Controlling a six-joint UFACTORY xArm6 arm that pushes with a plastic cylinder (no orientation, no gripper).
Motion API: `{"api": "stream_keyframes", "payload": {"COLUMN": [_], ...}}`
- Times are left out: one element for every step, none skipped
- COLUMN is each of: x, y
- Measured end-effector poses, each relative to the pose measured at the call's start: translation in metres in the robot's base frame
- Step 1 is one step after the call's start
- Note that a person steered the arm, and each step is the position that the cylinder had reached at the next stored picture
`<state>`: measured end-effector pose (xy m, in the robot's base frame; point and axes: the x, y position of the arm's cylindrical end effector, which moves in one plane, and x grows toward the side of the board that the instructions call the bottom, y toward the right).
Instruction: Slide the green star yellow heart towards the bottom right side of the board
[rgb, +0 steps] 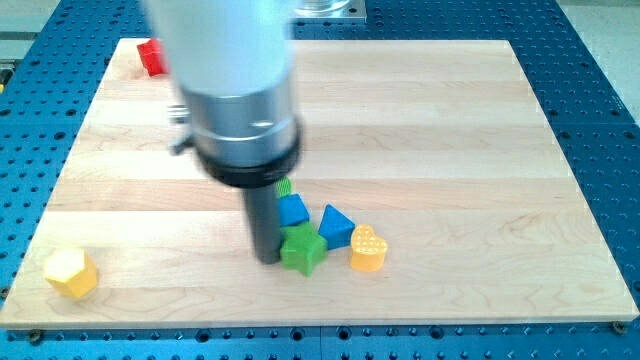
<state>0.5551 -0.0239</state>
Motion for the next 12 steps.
{"api": "stream_keyframes", "payload": {"x": [0.0,-0.016,-0.007,0.019,0.024,0.021,0.052,0.062,0.046,0.045,0.043,0.005], "y": [0.085,0.063,0.013,0.06,0.122,0.127,0.088,0.126,0.174,0.146,0.007,-0.073]}}
